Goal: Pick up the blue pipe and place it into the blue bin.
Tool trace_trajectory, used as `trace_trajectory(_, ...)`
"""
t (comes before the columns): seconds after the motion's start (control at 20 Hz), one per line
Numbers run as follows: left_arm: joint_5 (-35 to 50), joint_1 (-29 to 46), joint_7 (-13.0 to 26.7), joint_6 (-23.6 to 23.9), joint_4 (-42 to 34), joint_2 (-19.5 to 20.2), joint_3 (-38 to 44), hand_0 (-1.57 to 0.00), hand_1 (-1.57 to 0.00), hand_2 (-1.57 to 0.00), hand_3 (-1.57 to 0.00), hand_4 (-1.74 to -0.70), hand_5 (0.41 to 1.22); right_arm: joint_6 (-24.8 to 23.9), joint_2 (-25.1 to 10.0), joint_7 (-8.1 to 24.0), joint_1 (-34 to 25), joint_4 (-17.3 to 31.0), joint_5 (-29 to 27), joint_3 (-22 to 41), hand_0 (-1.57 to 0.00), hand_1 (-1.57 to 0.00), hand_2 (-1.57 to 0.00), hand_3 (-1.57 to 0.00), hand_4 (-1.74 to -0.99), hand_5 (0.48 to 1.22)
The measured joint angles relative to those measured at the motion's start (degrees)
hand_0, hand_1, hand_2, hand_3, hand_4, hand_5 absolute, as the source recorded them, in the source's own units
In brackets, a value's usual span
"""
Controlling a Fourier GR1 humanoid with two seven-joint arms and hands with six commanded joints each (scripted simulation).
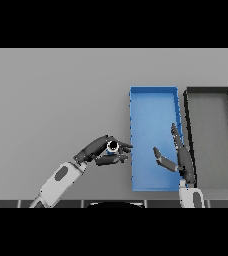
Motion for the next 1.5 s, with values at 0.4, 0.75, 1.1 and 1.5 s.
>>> trace_trajectory(0.4, -0.5, 0.4, 0.2, -0.5, 0.3, -0.2, -0.2, -1.57, -1.57, -1.57, -1.44, -1.73, 1.221, 13.6, -8.5, 10.5, -6.3, -12.8, -17.8, 0.6, 0.00, 0.00, 0.00, 0.00, -1.260, 0.523)
trace_trajectory(0.75, -0.5, -0.2, 0.6, -1.0, 1.1, 0.0, 0.7, -1.57, -1.57, -1.57, -1.44, -1.73, 1.221, 19.1, -13.2, 22.5, -18.3, -17.7, -22.9, 6.9, 0.00, 0.00, 0.00, 0.00, -1.295, 0.522)
trace_trajectory(1.1, -0.3, -0.9, 0.1, -2.0, 2.4, -1.1, 1.0, -1.57, -1.57, -1.57, -1.45, -1.73, 1.221, 23.1, -12.0, 27.4, -30.2, -14.8, -25.0, 12.3, 0.00, 0.00, 0.00, 0.00, -1.270, 0.530)
trace_trajectory(1.5, 0.9, -1.0, -1.3, -4.5, 3.9, -1.1, 1.7, -1.57, -1.57, -1.57, -1.51, -1.73, 1.221, 24.4, -6.0, 31.3, -38.6, -6.8, -23.7, 16.3, 0.00, 0.00, -0.01, 0.00, -1.223, 0.512)
